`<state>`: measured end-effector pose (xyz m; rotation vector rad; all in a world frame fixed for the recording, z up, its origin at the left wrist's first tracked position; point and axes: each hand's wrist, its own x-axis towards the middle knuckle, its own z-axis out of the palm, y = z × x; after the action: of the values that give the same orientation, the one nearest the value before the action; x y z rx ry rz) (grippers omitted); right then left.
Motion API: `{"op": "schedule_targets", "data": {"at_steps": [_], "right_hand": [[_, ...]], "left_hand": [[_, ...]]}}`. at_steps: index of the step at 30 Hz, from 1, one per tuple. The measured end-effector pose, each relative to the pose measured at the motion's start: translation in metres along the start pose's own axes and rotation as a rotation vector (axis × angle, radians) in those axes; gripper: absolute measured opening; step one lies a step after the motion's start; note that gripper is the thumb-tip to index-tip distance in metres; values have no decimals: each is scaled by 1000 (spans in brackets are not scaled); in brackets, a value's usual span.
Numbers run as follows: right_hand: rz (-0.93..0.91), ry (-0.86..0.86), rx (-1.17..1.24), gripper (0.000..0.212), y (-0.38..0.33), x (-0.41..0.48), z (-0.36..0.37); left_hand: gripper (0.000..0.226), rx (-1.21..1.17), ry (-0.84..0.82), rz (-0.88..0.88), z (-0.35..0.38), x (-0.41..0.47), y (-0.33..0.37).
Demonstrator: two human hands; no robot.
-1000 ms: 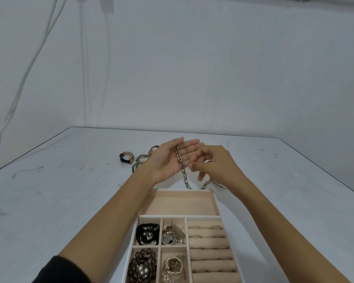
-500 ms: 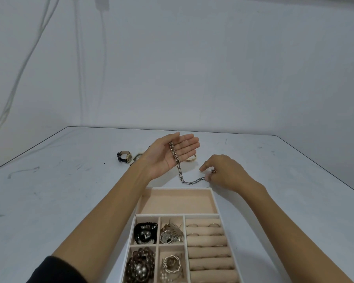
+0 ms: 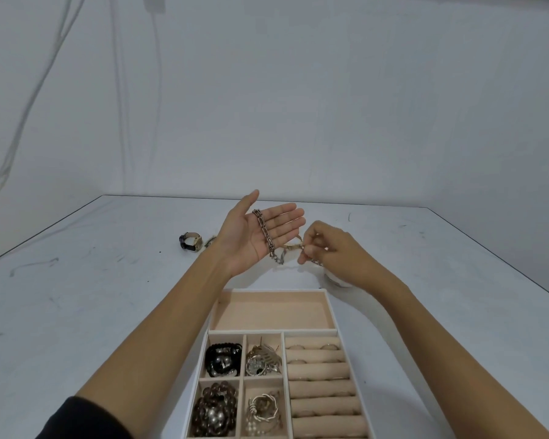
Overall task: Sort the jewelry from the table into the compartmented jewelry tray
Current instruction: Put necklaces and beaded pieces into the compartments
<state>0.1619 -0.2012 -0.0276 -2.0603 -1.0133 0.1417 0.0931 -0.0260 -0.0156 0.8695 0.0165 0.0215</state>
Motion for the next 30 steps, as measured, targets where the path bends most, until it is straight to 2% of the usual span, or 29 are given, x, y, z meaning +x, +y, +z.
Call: {"op": "schedule_targets", "data": {"at_steps": [2, 6, 16, 18, 21, 25, 30], "right_hand": [[-42, -36, 137, 13, -9, -2, -5], [-69, -81, 210, 3, -19, -3, -7], [-211, -33, -244, 5, -47, 26, -6], [-226, -13, -383, 6, -54, 34, -9], [-232, 13, -495, 19, -61, 44, -17], [-209, -58, -365, 27, -60, 56, -28], [-108, -211, -73, 18, -43, 59, -37]], "left_hand": [[63, 16, 4, 0, 1, 0, -1], [64, 90, 16, -8, 3, 0, -4], [57, 207, -14, -65, 11, 1, -19], [66, 243, -4, -92, 12, 1, -19], [81, 344, -35, -159, 10, -1, -16], [89, 390, -76, -245, 10, -4, -14], [87, 413, -98, -252, 12, -4, -15]]}}
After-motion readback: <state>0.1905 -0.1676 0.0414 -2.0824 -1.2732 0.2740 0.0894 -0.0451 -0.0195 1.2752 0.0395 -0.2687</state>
